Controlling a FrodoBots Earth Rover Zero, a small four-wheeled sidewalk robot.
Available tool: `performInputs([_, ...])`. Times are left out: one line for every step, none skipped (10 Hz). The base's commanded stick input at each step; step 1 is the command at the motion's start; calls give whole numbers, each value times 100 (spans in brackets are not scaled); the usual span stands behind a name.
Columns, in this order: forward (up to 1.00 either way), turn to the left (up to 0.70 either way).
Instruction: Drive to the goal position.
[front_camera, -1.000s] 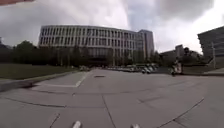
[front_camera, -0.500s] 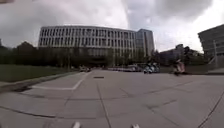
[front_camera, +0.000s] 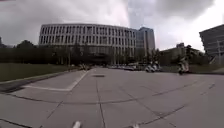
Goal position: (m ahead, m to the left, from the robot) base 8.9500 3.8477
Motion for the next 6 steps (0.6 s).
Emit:
performInputs([70,0])
performInputs([70,0])
performInputs([70,0])
performInputs([70,0])
performInputs([70,0])
performInputs([70,0])
